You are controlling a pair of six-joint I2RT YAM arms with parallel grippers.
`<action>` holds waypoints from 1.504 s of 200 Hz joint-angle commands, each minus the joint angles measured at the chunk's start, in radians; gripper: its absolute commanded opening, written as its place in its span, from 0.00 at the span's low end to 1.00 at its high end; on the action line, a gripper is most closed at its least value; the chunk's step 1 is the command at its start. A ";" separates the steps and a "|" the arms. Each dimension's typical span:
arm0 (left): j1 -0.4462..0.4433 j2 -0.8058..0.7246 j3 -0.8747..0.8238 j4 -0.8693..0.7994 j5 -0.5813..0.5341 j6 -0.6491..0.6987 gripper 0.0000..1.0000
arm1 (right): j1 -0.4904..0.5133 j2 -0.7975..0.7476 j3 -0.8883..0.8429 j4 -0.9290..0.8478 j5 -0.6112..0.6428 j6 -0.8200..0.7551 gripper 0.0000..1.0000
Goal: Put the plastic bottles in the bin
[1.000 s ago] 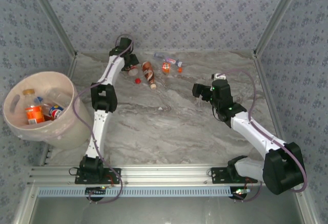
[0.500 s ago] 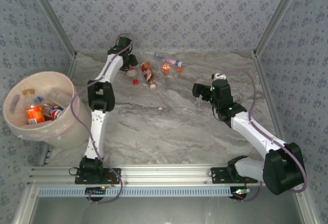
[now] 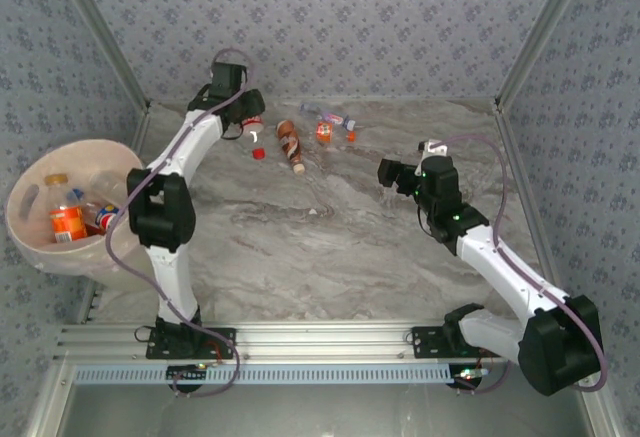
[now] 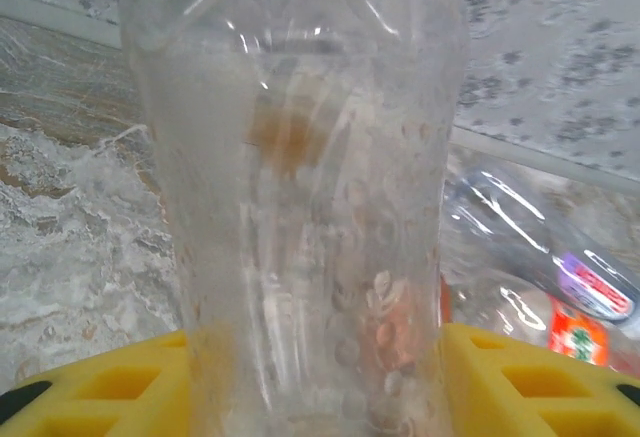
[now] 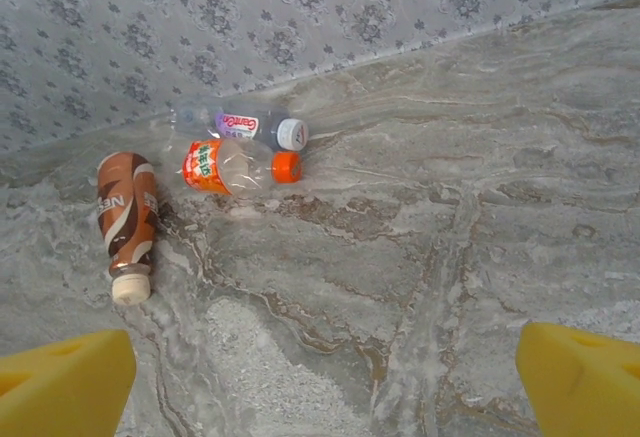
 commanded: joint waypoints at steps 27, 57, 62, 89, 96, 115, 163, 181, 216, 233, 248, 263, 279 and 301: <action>-0.057 -0.259 -0.202 0.119 0.045 0.026 0.50 | 0.020 -0.028 -0.037 0.140 -0.100 -0.047 1.00; -0.089 -0.411 -0.297 0.135 0.064 0.057 0.50 | 0.041 -0.015 -0.048 0.220 -0.148 -0.070 1.00; -0.090 -0.437 -0.308 0.133 0.068 0.059 0.50 | 0.045 -0.012 -0.050 0.230 -0.151 -0.071 1.00; -0.094 -0.570 -0.371 0.146 0.074 0.066 0.50 | 0.061 0.020 -0.044 0.274 -0.160 -0.070 1.00; -0.094 -0.605 -0.383 0.147 0.072 0.070 0.51 | 0.063 0.029 -0.041 0.281 -0.161 -0.070 1.00; -0.094 -0.703 -0.412 0.158 0.067 0.079 0.51 | 0.073 0.053 -0.029 0.299 -0.173 -0.069 1.00; -0.092 -0.971 -0.489 0.180 -0.048 0.155 0.53 | 0.091 0.109 -0.010 0.347 -0.185 -0.072 1.00; -0.091 -1.035 -0.499 0.169 -0.109 0.200 0.54 | 0.094 0.133 0.001 0.361 -0.194 -0.070 1.00; -0.086 -1.104 -0.490 0.136 -0.252 0.299 0.54 | 0.103 0.164 0.021 0.371 -0.208 -0.068 1.00; -0.078 -1.125 -0.505 0.177 -0.386 0.417 0.54 | 0.105 0.167 0.024 0.371 -0.209 -0.070 1.00; -0.036 -1.138 -0.526 0.248 -0.458 0.534 0.54 | 0.107 0.166 0.025 0.369 -0.209 -0.069 1.00; 0.050 -1.152 -0.542 0.303 -0.456 0.588 0.54 | 0.106 0.167 0.025 0.371 -0.206 -0.073 1.00; 0.165 -1.161 -0.547 0.327 -0.402 0.590 0.54 | 0.106 0.172 0.025 0.383 -0.203 -0.073 1.00; 0.283 -1.157 -0.564 0.340 -0.361 0.575 0.54 | 0.108 0.186 0.028 0.401 -0.208 -0.071 1.00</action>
